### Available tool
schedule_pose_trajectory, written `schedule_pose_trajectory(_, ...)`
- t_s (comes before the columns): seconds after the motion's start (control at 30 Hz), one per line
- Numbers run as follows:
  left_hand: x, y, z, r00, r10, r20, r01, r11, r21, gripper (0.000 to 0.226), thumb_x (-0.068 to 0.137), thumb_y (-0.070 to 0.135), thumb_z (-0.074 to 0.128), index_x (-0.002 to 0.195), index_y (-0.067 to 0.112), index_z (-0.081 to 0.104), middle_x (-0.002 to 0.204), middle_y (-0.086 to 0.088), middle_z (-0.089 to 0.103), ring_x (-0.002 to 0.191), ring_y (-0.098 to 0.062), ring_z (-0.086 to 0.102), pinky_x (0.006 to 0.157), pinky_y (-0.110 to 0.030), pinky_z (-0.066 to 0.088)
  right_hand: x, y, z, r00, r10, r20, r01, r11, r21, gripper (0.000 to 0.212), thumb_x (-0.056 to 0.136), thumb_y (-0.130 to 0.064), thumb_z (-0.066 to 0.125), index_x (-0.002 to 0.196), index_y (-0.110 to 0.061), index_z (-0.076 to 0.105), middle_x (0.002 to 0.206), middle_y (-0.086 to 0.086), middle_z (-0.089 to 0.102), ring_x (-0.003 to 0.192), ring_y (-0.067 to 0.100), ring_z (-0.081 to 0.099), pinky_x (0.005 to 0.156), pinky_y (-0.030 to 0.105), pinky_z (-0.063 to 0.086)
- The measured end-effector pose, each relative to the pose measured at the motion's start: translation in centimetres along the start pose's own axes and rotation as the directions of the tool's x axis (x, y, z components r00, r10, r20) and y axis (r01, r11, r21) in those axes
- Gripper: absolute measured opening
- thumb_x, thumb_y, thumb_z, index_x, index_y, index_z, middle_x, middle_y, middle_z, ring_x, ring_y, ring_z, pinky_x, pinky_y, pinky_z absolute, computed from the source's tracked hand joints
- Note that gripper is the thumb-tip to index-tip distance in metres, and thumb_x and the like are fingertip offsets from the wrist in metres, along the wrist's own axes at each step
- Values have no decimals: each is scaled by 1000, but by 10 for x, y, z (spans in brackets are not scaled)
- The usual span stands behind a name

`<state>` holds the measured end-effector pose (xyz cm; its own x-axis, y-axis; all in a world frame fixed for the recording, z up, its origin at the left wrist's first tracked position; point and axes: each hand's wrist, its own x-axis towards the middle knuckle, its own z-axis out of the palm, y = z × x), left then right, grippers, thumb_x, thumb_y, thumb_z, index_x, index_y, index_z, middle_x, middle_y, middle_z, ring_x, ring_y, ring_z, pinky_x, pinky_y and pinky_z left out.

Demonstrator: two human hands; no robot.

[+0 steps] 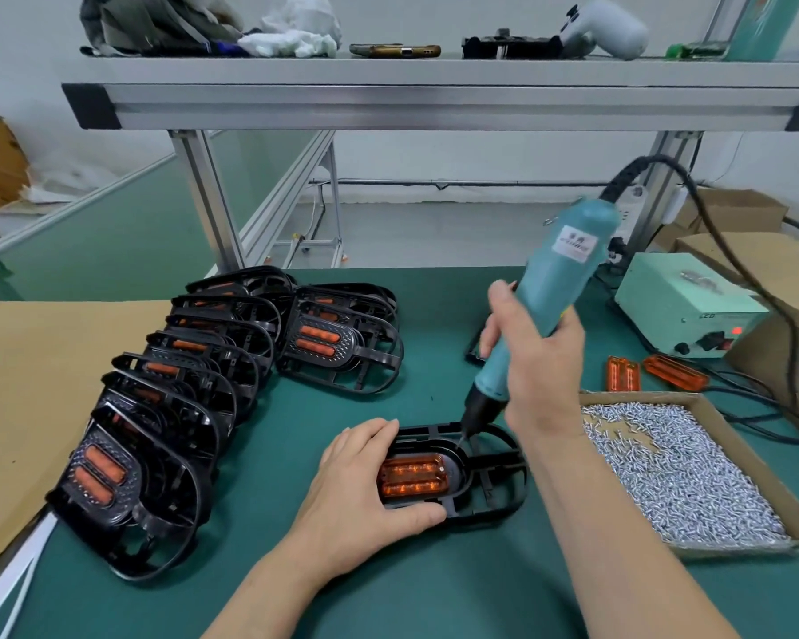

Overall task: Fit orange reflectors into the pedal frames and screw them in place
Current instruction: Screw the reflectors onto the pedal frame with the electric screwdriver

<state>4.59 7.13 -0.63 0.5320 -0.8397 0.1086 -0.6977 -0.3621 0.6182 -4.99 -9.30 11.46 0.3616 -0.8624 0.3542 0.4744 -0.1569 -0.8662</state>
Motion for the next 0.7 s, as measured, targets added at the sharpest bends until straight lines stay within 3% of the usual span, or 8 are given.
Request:
schedule_pose_trajectory(0.13,0,-1,1,1000,-10,7,10,1000,-13,121,50,98,53,153,39,27,139,38,18,139,3,16,118,-27,22,26,-2,-34,978,149,-144,-146,989,32,21,97,-27,66,103,-15,50,64,-8,55,52,9,51,49,23,47)
schedule_pose_trajectory(0.27,0,-2,1,1000,-12,6,12,1000,-7,120,51,96,55,153,39,27,139,38,18,140,2,16,118,-26,21,41,12,-78,905,338,-260,-342,939,30,32,100,-32,59,119,-10,45,80,4,55,57,10,57,49,23,50)
schedule_pose_trajectory(0.4,0,-2,1,1000,-25,13,25,1000,-13,125,47,101,48,153,40,26,139,40,16,143,-1,15,120,-30,21,49,23,-121,824,440,-357,-490,870,-59,43,101,-34,58,129,-3,46,82,11,62,63,18,61,53,30,54)
schedule_pose_trajectory(0.57,0,-1,1,999,-35,21,35,999,-18,127,44,103,44,153,41,24,137,42,14,146,-4,13,120,-31,22,48,34,-154,766,473,-436,-594,780,-198,45,98,-34,63,124,2,52,92,14,64,74,23,63,64,35,52)
schedule_pose_trajectory(0.7,-1,0,0,999,-42,31,43,999,-22,125,47,101,48,153,41,24,138,42,15,146,-4,13,120,-31,22,43,34,-158,812,358,-460,-577,608,-545,55,93,-47,64,106,6,59,86,15,66,68,30,61,66,46,56)
